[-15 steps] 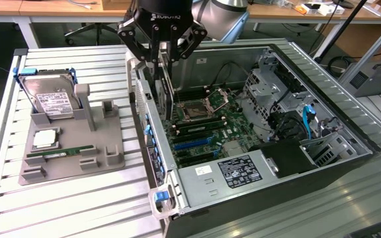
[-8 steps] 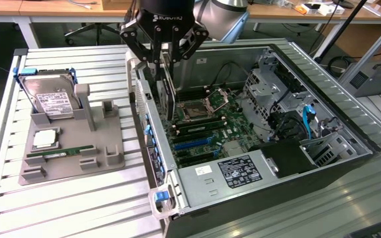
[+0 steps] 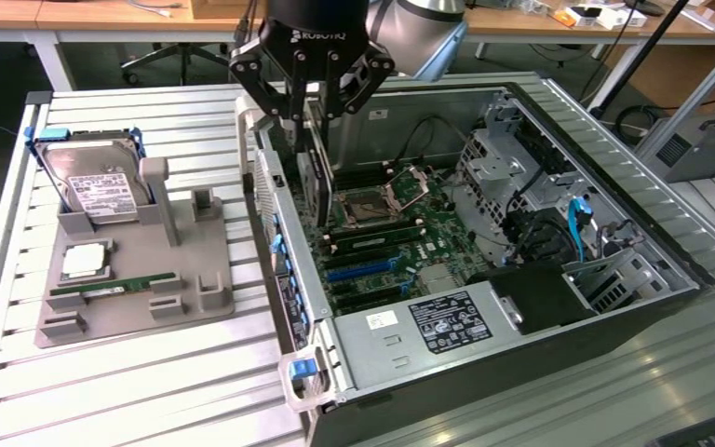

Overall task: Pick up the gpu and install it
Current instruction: 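Pick up the gpu and move the gpu toward the slot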

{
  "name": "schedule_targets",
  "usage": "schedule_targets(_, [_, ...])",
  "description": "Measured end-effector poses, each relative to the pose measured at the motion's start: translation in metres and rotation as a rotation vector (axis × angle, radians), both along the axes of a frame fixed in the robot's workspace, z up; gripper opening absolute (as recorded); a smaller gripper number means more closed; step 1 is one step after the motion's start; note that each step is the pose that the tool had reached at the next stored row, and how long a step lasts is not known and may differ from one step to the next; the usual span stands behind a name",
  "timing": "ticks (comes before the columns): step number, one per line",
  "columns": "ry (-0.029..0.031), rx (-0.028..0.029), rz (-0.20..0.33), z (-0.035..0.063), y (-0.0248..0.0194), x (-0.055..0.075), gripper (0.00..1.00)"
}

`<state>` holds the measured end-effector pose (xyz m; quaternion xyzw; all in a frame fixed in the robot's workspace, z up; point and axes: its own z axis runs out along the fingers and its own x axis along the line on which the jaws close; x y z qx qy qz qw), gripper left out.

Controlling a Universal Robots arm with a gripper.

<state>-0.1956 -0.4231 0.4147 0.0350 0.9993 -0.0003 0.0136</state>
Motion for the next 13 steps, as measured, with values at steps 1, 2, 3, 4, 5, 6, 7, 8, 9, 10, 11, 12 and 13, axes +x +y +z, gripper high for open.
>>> schedule_targets(1, [0.0000,-0.0003,0.000,-0.0002,0.0000,0.0003,0.27])
schedule_targets(2, [0.0000,-0.0006,0.000,-0.0005,0.0000,0.0008,0.27])
schedule_targets(3, [0.0000,-0.0009,0.000,-0.0007,0.0000,0.0012,0.27])
schedule_targets(4, [0.0000,-0.0011,0.000,-0.0008,0.0000,0.0015,0.27])
schedule_targets(5, [0.0000,-0.0013,0.000,-0.0010,0.0000,0.0017,0.27])
schedule_targets(6, [0.0000,-0.0015,0.000,-0.0011,0.0000,0.0020,0.27])
schedule_targets(7, [0.0001,-0.0017,0.000,-0.0013,0.0000,0.0023,0.27])
schedule_targets(8, [0.0000,-0.0019,0.000,-0.0014,0.0000,0.0026,0.27])
schedule_targets(9, [0.0000,-0.0023,0.000,-0.0016,0.0000,0.0029,0.27])
schedule_targets(10, [0.0000,-0.0026,0.000,-0.0018,0.0000,0.0033,0.27])
schedule_targets(11, [0.0000,-0.0030,0.000,-0.0020,0.0000,0.0037,0.27])
schedule_targets(12, [0.0000,-0.0035,0.000,-0.0023,0.0000,0.0042,0.27])
schedule_targets(13, [0.0000,-0.0042,0.000,-0.0026,0.0000,0.0049,0.27])
